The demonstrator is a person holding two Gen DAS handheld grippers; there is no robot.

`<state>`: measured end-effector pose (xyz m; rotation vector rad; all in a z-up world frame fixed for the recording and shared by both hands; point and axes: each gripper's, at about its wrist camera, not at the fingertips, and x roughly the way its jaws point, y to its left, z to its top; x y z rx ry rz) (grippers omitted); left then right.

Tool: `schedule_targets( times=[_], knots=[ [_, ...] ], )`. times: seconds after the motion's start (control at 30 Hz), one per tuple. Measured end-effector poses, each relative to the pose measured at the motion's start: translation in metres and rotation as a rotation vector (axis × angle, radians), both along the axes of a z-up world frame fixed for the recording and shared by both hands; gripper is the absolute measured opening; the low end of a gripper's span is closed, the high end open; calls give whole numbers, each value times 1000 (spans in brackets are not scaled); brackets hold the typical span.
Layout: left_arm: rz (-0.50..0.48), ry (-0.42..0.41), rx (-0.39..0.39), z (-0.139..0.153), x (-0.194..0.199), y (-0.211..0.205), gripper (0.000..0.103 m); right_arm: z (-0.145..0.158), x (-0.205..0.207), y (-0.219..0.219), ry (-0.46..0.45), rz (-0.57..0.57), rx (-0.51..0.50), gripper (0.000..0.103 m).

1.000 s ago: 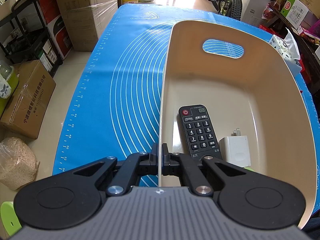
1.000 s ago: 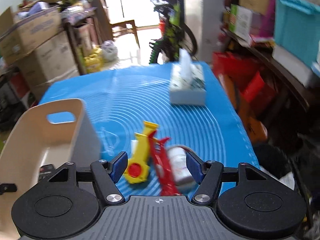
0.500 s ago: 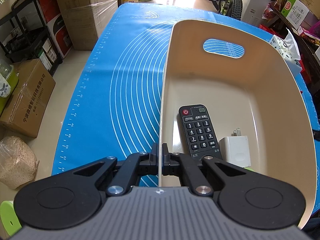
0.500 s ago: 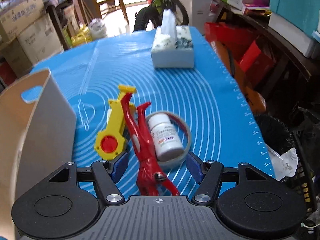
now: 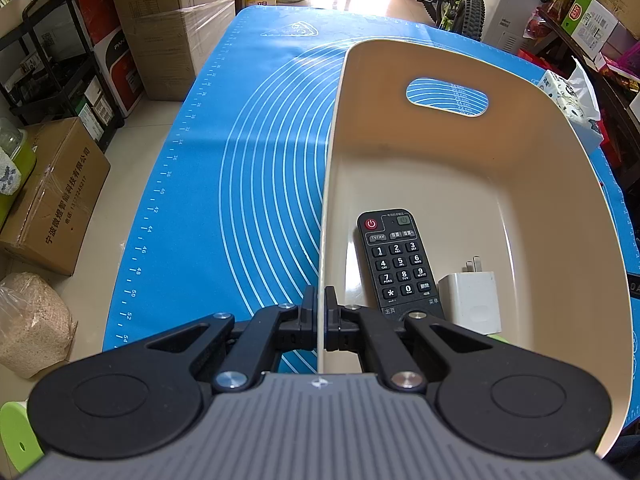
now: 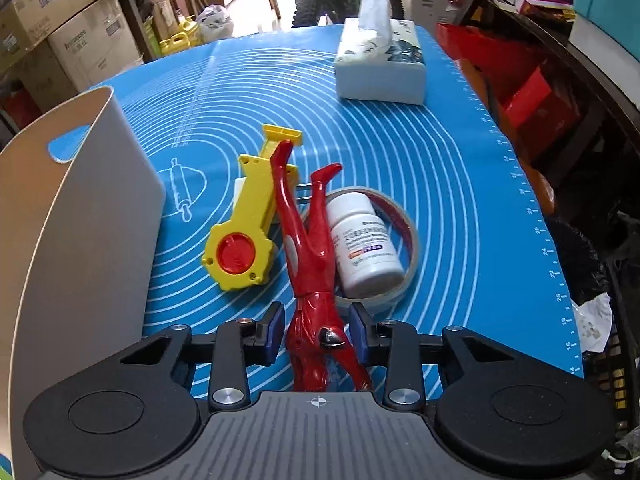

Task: Organize rigid objects
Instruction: 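Close the right tool on the red figurine's legs and lift it, then carry the red figurine into the basket and open the right tool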

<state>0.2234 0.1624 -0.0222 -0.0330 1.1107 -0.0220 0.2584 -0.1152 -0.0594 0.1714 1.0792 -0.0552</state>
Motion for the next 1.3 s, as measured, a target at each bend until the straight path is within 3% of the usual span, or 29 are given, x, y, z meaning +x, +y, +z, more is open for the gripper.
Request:
schedule_targets(
  times=[0.23, 0.4, 0.63, 1.03, 1.3],
  knots=[
    [-1, 0, 1, 0, 0, 0, 4, -13, 12, 5, 30, 10, 17, 41],
    [-1, 0, 2, 0, 0, 0, 4, -9, 10, 9, -4, 35, 13, 36],
    [-1, 0, 2, 0, 0, 0, 4, 11, 0, 10, -72, 27, 79, 36],
    [0, 0, 2, 0, 0, 0, 4, 61, -16, 12, -244, -14, 108, 36],
    [-2, -1, 1, 0, 0, 2, 4, 91, -23, 37, -360, 59, 161, 36]
  ],
)
